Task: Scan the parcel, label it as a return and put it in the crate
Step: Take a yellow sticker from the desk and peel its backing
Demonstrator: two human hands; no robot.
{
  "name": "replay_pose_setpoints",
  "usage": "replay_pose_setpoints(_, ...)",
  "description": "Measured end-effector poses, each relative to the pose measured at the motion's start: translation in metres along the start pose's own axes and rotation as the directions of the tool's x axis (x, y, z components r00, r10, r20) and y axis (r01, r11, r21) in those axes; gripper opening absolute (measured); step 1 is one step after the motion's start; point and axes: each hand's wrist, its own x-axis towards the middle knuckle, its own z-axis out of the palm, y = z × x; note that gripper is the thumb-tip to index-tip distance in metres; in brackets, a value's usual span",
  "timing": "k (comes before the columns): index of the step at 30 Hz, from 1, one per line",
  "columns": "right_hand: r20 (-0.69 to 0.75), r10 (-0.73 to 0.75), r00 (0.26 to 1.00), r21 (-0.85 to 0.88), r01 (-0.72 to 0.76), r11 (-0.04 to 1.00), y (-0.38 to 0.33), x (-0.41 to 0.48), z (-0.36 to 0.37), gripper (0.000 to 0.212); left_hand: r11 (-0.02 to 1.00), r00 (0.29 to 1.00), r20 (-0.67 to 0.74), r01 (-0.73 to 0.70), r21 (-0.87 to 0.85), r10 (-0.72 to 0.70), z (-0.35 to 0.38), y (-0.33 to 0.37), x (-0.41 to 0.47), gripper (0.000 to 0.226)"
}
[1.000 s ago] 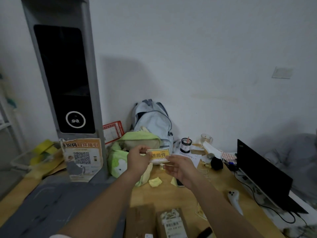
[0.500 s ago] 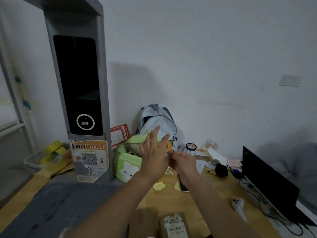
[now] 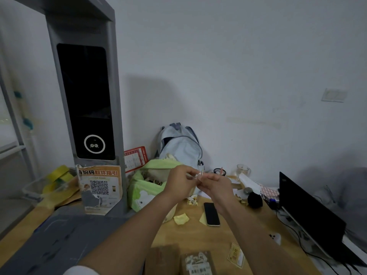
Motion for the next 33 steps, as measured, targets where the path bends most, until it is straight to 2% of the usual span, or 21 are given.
replay_pose_setpoints(4, 0.007, 0.001, 1.000, -0.006, -0.001, 1.000, -0.004, 0.004, -0.004, 0.010, 0.974, 0.993, 0.050, 0.117, -0.194, -0.109, 0.002, -0.006, 0.007, 0.022)
replay_pose_setpoints(10, 0.098, 0.015, 0.995, -0.027, -0.012, 1.000, -0.007, 0.008, -0.006, 0.014, 0.929, 0.973, 0.123, 0.222, -0.296, -0.194, 0.003, -0.003, 0.011, 0.014)
replay_pose_setpoints(13, 0.050, -0.006, 0.999, -0.065, 0.010, 0.998, -0.007, 0.006, -0.004, 0.010, 0.917, 0.960, 0.137, 0.273, -0.292, -0.243, 0.004, -0.002, 0.015, 0.016)
replay_pose_setpoints(16, -0.011, -0.038, 0.999, -0.131, 0.036, 0.991, -0.008, 0.006, 0.000, 0.013, 0.922, 0.959, 0.155, 0.273, -0.275, -0.237, 0.005, -0.003, 0.017, 0.025)
replay_pose_setpoints(19, -0.069, -0.037, 0.997, -0.153, 0.026, 0.988, -0.011, 0.006, 0.004, 0.013, 0.935, 0.963, 0.161, 0.252, -0.250, -0.217, 0.005, -0.004, 0.017, 0.026)
replay_pose_setpoints(23, -0.139, -0.030, 0.990, -0.195, 0.002, 0.981, -0.015, 0.005, 0.008, 0.026, 0.960, 0.972, 0.160, 0.204, -0.190, -0.175, 0.005, -0.003, 0.014, 0.024)
replay_pose_setpoints(28, -0.141, -0.031, 0.990, -0.239, -0.004, 0.971, -0.016, 0.004, 0.011, 0.026, 0.966, 0.976, 0.148, 0.186, -0.181, -0.161, 0.004, 0.001, 0.007, 0.028)
replay_pose_setpoints(33, -0.103, -0.049, 0.993, -0.281, 0.018, 0.960, -0.011, 0.005, 0.009, 0.020, 0.911, 0.947, 0.142, 0.318, -0.263, -0.290, 0.002, 0.000, 0.007, 0.036)
